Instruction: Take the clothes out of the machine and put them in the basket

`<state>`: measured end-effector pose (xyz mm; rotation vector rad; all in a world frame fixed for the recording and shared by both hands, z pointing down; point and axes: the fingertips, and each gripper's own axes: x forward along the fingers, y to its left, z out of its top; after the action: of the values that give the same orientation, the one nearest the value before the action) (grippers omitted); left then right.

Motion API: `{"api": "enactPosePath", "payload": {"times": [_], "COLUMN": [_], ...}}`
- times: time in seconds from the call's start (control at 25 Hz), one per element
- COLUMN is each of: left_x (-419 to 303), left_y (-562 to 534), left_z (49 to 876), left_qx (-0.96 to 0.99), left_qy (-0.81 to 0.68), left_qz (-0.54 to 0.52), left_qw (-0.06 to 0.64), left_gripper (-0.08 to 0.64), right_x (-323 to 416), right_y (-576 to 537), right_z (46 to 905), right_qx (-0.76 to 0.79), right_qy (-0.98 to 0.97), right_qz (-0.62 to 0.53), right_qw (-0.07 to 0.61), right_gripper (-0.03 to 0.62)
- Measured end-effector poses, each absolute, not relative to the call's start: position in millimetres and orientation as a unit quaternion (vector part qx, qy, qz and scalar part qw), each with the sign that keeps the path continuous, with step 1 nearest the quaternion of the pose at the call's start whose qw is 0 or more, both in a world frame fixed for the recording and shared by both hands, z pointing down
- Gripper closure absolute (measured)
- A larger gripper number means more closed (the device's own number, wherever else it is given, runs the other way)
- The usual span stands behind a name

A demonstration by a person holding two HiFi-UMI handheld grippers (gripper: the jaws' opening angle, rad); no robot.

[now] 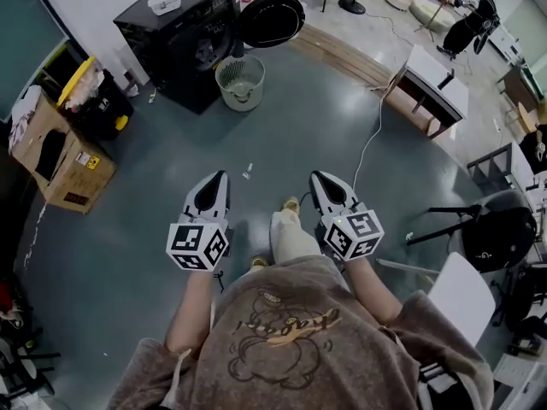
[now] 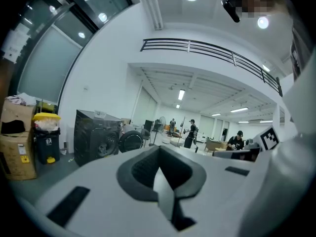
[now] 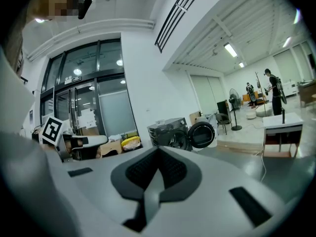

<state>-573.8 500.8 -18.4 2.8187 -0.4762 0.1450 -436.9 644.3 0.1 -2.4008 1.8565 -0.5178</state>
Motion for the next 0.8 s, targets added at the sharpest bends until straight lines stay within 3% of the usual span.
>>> {"api": "enactPosePath", "payload": {"times": [0.28, 0.8], "left_x": [-530, -372], "left_y": [453, 353], "left_z": [-7, -15], "left_qx": [0.975, 0.975], "left_qy": [-0.168, -0.169], "left_qz": [0.05, 0.056], "left_qw": [0.136, 0.133], "left_gripper": [0.554, 0.554], "right_x": [-389, -235], "right_y": [605, 499], "right_z": [17, 10], "right_qx": [-0.786, -0.778], "right_qy": [0.593, 0.604], "right_qz": [-0.17, -0.174], "right_qw": [0.033, 0.026], "right_gripper": [0.597, 0.597]}}
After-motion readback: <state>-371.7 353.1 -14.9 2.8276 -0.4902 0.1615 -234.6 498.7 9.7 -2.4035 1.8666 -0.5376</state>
